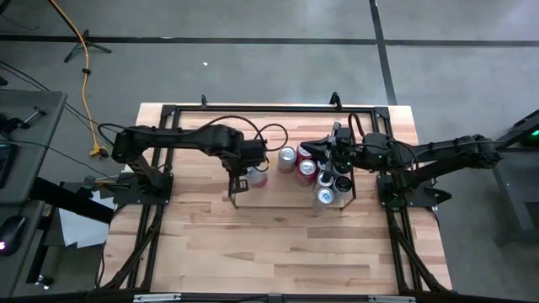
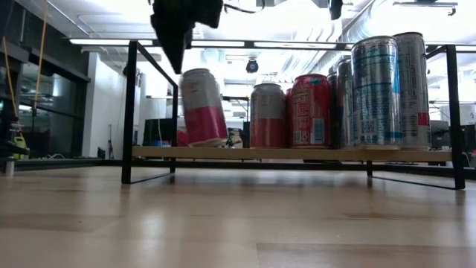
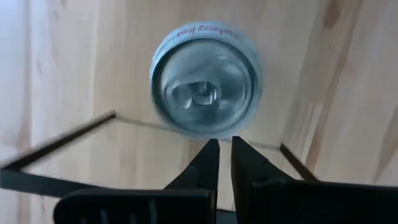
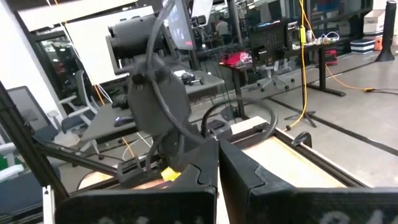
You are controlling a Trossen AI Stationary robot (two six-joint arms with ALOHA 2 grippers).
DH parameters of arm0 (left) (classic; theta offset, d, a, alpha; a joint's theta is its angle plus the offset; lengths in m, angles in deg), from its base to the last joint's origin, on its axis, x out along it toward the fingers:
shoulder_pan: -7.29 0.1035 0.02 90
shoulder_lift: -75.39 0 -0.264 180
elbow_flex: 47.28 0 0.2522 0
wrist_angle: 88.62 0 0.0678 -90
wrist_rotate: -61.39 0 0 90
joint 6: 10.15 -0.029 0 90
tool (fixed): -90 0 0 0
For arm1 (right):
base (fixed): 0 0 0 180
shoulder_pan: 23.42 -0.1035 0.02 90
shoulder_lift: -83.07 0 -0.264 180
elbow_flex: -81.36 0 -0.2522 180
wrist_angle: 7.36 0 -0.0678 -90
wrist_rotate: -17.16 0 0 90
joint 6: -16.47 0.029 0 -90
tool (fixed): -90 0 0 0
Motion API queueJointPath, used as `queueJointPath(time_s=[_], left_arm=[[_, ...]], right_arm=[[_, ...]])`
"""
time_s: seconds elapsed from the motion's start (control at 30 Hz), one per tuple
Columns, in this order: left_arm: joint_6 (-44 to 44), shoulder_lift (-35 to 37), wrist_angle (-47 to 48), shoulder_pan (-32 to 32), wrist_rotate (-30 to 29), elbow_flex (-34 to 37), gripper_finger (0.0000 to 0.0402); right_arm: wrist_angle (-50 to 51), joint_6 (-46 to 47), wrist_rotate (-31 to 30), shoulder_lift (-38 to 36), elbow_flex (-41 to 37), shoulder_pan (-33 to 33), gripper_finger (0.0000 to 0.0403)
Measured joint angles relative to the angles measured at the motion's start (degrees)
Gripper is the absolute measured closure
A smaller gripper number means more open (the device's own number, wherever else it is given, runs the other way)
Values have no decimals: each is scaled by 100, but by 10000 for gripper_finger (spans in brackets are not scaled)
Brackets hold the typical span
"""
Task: Place canned beverage on shelf
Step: Put the white pink soda can on the shelf aligned with the other white pink soda can
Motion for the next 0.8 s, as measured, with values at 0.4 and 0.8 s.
queueJointPath(time_s=[0.4,0.8], left_arm=[[-96,29,-271,0,-158,-46,401],[-43,-529,-161,126,-667,-44,401]], right_arm=[[-11,0,3,0,0,0,402],[-30,1,7,0,0,0,402]])
